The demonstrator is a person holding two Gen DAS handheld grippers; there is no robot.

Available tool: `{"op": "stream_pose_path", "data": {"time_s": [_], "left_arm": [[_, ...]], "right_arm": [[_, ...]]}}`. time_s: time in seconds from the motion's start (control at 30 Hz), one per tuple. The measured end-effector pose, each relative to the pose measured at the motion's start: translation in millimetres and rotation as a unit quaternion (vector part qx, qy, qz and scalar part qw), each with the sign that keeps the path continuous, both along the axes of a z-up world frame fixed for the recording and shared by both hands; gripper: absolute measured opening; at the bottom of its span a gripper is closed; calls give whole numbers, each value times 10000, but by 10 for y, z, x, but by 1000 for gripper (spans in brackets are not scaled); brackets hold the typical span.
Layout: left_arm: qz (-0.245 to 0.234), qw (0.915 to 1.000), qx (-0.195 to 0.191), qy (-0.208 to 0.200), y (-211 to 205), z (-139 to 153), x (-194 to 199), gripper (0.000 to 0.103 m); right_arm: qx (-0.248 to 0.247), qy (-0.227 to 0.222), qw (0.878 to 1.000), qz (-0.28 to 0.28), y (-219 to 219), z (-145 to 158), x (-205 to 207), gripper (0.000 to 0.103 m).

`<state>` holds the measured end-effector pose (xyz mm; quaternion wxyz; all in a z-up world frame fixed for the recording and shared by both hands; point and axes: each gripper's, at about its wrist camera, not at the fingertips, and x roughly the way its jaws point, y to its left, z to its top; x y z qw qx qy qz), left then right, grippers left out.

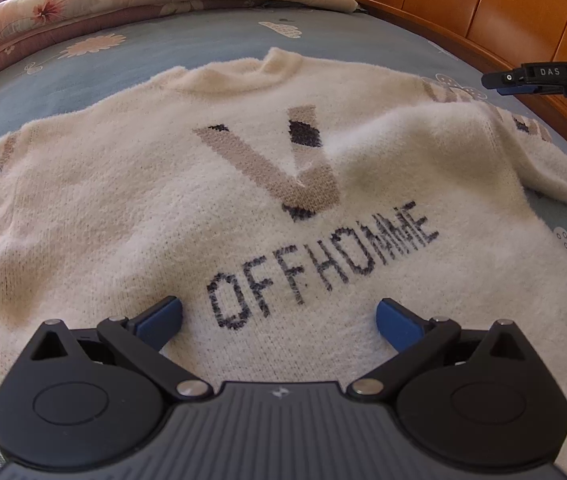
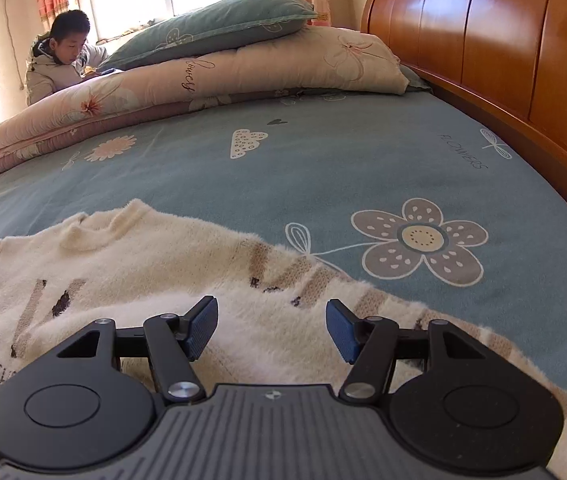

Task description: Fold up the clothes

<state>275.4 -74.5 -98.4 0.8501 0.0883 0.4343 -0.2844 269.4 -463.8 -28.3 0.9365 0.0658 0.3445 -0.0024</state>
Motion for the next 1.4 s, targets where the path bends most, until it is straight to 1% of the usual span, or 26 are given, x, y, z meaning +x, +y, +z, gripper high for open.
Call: {"op": "stream_pose_path", "data": {"time_s": [0.17, 0.3, 0.43, 0.47, 0.5, 0.53, 0.57, 0.6, 0.63, 0.67, 0.77, 0.83, 0.93, 1.03, 1.1, 1.17, 1.23, 1.37, 1.4], "left_arm": [[64, 10000, 32, 0, -23, -6, 15, 102], [108, 9999, 50, 18, -42, -5, 40, 102], [129, 9999, 41, -35, -51, -14, 47, 102], [131, 9999, 52, -66, -57, -19, 42, 102], [133, 9998, 67, -95, -63, -23, 36, 102], [136, 9998, 81, -123, -69, -26, 28, 102], [143, 9997, 88, -148, -70, -28, 15, 102], [148, 9997, 86, -162, -69, -28, 10, 102], [141, 9997, 79, -175, -68, -29, 5, 102], [129, 9997, 67, -184, -62, -29, 7, 102], [126, 9998, 12, -167, -40, -22, 9, 102], [136, 9998, 12, -175, -44, -23, 7, 102], [153, 9997, 23, -195, -58, -27, -2, 102], [172, 9997, 7, -198, -62, -28, 4, 102], [175, 9996, 8, -200, -63, -28, 0, 102], [167, 9997, 14, -203, -62, -29, 0, 102], [160, 9997, 3, -204, -53, -27, -4, 102], [163, 9996, 12, -213, -51, -34, 0, 102], [164, 9996, 26, -214, -57, -35, 3, 102]], "right_arm": [[-235, -17, 9980, 595, 3, -89, 727, 65], [-119, 205, 9938, 1082, -17, -289, 1181, 65], [406, 633, 9852, 1538, -129, -529, 1409, 65], [617, 774, 9802, 1714, -155, -579, 1424, 65], [725, 812, 9768, 1842, -164, -598, 1414, 64], [730, 809, 9750, 1939, -151, -595, 1382, 59], [641, 821, 9751, 1958, -123, -580, 1348, 49], [518, 837, 9761, 1940, -90, -561, 1318, 44], [356, 828, 9768, 1944, -38, -528, 1282, 31], [176, 809, 9771, 1959, 22, -488, 1245, 23], [-538, 736, 9748, 2036, 234, -354, 1174, 20], [-891, 690, 9734, 1997, 319, -284, 1199, 20], [-1215, 636, 9721, 1905, 407, -262, 1312, 20], [-1431, 813, 9691, 1839, 469, -439, 1456, 20], [-1275, 750, 9750, 1659, 390, -385, 1341, 24], [-1066, 642, 9816, 1451, 289, -290, 1187, 32], [-856, 533, 9871, 1242, 189, -196, 1033, 36], [-434, 313, 9952, 819, -13, -7, 724, 38], [-329, 258, 9966, 713, -63, 40, 647, 41]]}}
